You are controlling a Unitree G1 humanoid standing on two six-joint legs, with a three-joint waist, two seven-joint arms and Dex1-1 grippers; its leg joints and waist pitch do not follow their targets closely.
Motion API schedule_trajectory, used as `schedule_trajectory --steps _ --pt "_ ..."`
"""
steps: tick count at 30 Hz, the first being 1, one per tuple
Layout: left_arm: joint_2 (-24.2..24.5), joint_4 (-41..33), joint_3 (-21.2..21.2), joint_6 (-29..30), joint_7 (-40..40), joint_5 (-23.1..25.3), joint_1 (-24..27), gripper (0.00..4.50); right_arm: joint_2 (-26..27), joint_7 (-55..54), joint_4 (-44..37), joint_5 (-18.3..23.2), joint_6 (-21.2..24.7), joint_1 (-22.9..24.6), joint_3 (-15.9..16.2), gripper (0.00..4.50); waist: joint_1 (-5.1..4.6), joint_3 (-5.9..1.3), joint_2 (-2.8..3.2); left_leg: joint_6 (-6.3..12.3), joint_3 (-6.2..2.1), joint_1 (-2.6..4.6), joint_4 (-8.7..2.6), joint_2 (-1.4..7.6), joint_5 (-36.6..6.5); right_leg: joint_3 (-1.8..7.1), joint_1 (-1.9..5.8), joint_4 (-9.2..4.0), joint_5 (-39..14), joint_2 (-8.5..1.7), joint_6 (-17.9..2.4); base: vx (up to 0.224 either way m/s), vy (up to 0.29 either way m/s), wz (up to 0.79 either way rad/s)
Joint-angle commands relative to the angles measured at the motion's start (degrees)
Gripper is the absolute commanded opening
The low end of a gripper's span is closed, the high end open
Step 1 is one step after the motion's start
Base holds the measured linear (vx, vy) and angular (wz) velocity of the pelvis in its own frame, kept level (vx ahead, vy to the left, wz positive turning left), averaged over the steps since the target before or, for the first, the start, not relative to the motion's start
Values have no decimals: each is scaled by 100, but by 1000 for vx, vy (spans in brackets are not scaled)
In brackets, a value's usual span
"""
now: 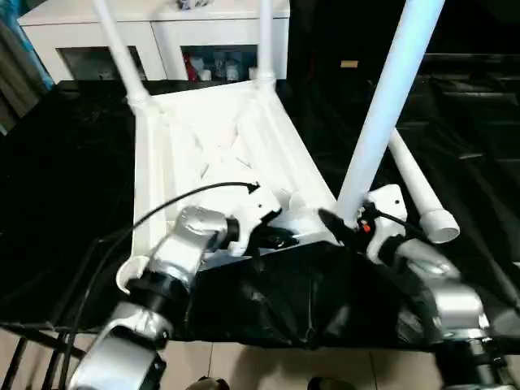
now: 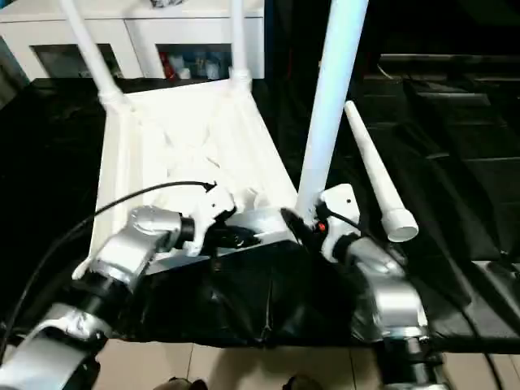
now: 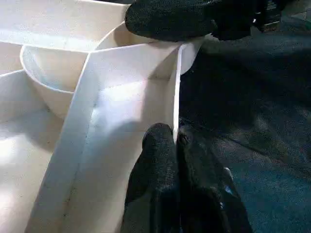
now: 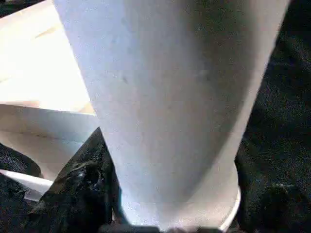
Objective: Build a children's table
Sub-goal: Rotate leg to tighten
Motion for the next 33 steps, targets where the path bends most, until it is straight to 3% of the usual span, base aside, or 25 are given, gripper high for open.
schedule_trajectory --steps 1,4,5,6,7,9,12,16,20,31,33 --pt "-455 -37 -332 0 124 -160 13 0 413 310 -9 113 161 74 738 272 -7 -273 -99 348 -158 39 -426 286 -1626 243 203 -506 -2278 -322 -1081 0 0 0" --pt "-515 -103 -412 2 286 -58 84 0 581 24 6 14 76 83 727 272 -8 -272 -98 319 -162 33 -433 291 -1663 250 198 -507 -2282 -328 -1058 0 0 0" --pt "-538 -175 -510 -23 301 -14 155 0 688 -62 -16 -20 -87 109 761 328 -19 -264 -96 287 -165 24 -444 294 -1692 249 188 -512 -2323 -330 -1045 0 0 0" --pt "-520 -178 -514 -39 257 -30 154 0 660 -6 -33 -15 -131 117 778 342 -26 -267 -47 245 -164 42 -448 293 -1783 245 179 -534 -2384 -328 -1024 0 0 0" --pt "-445 -168 -518 -124 66 -103 140 0 518 227 -89 4 -246 141 836 344 -24 -270 -66 243 -166 50 -444 288 -1823 244 178 -541 -2408 -326 -1005 0 0 0" --pt "-362 -149 -515 -206 -120 -164 122 0 325 508 -154 2 -334 171 921 351 -17 -280 -70 266 -171 32 -445 287 -1789 249 205 -517 -2282 -322 -1011 0 0 0" --pt "-181 -166 -530 -327 -407 -190 100 0 60 893 -272 54 -342 225 949 377 2 -311 -81 428 -149 13 -412 285 -1453 257 241 -455 -1636 -317 -1189 0 0 0" --pt "88 -164 -556 -515 -806 -209 45 0 -351 1430 -418 108 -353 283 1043 377 17 -339 -81 640 -132 -3 -365 282 -1027 251 269 -393 -1060 -324 -1389 0 0 0" --pt "249 -185 -516 -611 -1184 -304 5 0 -649 1925 -506 257 -334 296 1049 377 32 -343 -76 795 -125 7 -344 300 -908 237 275 -355 -826 -315 -1565 0 0 0" --pt "703 -130 -653 -961 -2296 -487 -115 0 -1672 3558 -556 338 -253 203 1458 377 155 -316 -79 696 -116 32 -348 332 -1098 246 265 -351 -1131 -326 -1575 0 0 0" --pt "738 -90 -689 -1017 -2408 -485 -145 0 -1724 3684 -534 402 -215 142 1469 354 166 -323 -84 706 -119 25 -343 327 -1028 242 270 -343 -1082 -327 -1582 0 0 0"
